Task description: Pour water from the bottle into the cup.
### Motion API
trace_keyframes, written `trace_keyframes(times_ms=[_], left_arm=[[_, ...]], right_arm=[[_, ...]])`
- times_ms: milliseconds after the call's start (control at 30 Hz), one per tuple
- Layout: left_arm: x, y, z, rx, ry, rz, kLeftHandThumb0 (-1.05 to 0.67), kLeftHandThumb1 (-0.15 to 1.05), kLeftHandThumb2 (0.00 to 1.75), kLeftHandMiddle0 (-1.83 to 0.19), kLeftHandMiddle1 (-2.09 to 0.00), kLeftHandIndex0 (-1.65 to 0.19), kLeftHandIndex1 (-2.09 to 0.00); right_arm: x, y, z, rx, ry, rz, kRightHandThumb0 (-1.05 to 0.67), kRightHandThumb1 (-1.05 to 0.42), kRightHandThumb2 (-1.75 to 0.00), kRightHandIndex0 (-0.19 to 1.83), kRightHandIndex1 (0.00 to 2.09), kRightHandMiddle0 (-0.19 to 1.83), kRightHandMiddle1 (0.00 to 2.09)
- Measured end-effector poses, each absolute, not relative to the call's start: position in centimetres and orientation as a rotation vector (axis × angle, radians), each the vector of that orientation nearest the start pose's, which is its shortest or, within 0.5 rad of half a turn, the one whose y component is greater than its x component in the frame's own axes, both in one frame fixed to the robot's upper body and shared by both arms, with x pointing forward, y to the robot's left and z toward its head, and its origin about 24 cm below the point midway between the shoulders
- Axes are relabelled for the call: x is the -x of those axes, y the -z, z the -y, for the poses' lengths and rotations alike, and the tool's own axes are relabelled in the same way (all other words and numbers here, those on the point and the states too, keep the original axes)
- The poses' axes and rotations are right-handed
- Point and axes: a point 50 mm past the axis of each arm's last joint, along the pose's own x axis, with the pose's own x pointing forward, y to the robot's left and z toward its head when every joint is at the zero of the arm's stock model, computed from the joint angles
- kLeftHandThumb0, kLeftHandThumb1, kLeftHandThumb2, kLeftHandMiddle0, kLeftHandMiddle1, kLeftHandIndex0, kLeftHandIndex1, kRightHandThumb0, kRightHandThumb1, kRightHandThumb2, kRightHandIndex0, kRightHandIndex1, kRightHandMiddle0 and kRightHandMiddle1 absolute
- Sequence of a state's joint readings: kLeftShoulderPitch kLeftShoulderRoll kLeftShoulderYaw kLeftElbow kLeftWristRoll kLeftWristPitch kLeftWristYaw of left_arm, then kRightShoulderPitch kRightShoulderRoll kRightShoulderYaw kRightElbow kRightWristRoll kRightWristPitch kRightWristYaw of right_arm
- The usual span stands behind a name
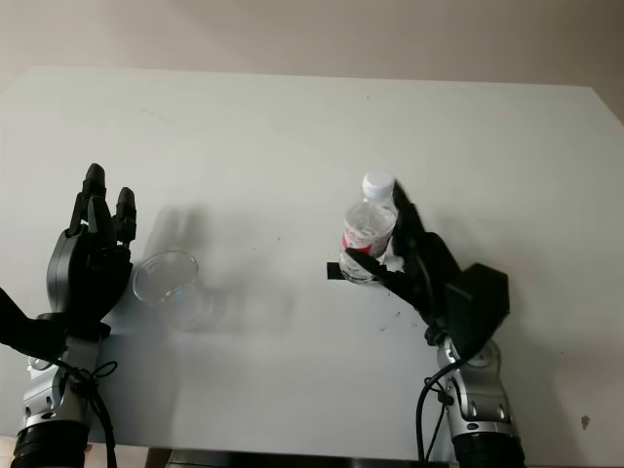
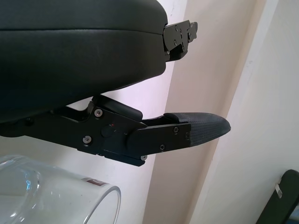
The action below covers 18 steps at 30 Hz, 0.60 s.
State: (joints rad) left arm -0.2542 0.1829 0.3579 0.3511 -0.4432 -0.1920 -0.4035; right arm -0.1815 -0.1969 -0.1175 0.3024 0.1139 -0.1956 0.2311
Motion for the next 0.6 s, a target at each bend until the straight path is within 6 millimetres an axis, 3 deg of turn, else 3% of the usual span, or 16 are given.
trace_keyframes(times_ms=[600], left_arm=[[-28.8,-6.7,-24.8,0.277,0.029,0.254,-0.72,1.05,0.50,0.19,-0.01,0.19,0.00]], right_arm=[[-27.7,-5.0,18.8,0.151,-0.201,0.146,-0.89,-0.94,-0.05,-0.19,0.00,-0.19,0.00]])
